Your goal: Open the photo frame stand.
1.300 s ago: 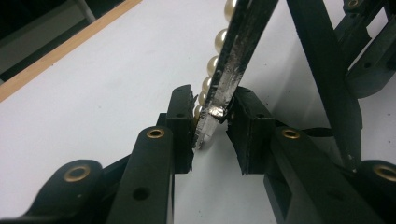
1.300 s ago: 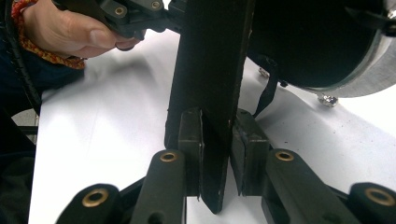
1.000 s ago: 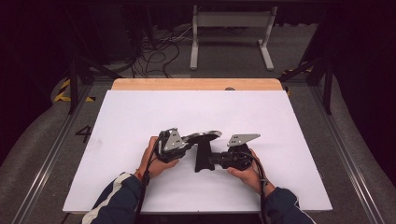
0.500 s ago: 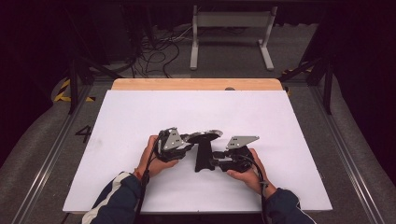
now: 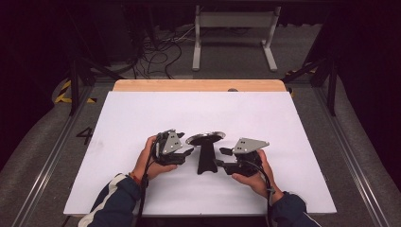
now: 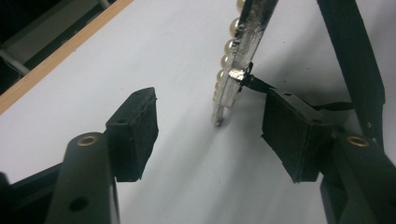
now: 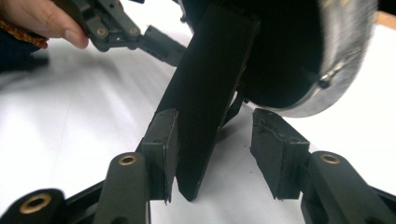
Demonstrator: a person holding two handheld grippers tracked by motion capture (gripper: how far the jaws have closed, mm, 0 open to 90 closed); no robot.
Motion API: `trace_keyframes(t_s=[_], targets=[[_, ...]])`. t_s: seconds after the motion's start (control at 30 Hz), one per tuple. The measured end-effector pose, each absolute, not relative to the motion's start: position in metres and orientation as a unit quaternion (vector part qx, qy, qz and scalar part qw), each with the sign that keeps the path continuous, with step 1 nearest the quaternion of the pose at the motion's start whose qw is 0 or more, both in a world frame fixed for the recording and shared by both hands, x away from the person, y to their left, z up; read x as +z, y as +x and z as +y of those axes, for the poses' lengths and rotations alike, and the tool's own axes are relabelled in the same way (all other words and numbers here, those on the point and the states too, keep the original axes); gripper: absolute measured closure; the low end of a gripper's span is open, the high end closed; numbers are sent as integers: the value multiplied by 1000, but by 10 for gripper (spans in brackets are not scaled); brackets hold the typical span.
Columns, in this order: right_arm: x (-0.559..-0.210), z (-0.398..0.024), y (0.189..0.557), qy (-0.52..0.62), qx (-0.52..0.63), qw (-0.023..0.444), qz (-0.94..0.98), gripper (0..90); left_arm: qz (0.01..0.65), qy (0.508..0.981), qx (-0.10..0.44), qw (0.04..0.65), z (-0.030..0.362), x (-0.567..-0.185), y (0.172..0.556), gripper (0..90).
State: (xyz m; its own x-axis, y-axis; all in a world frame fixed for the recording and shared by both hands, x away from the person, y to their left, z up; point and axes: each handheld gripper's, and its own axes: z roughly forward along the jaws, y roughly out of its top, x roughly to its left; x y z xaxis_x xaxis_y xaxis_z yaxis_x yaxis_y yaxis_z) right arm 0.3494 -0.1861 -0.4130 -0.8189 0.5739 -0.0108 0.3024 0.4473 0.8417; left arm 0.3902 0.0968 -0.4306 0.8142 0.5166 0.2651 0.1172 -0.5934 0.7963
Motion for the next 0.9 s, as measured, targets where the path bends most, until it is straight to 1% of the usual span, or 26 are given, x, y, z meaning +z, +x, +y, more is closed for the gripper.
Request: trace_keyframes(t_s=[0.07,0.1,0.13,0.27,0.4,0.5,0.77,0.9], targets=[[-410,-190,347,262,459,156,834,544,186,858,244,411,99,-430,390,330],[-410,-192,347,263,461,159,832,576,189,859,242,410,100,-429,390,323],[-410,-192,347,263,461,159,832,576,188,860,243,409,101,-429,390,323],[-407,-197,342,263,470,170,825,686,196,858,242,408,105,-427,387,302],[-405,-198,338,260,473,177,823,758,201,858,234,410,115,-425,384,293],[-404,-198,337,259,475,184,821,790,209,854,227,418,124,-423,381,293],[-400,-195,334,251,484,192,816,834,215,846,220,435,139,-420,372,283],[-399,-191,333,249,489,193,814,854,228,843,209,439,146,-420,369,286]])
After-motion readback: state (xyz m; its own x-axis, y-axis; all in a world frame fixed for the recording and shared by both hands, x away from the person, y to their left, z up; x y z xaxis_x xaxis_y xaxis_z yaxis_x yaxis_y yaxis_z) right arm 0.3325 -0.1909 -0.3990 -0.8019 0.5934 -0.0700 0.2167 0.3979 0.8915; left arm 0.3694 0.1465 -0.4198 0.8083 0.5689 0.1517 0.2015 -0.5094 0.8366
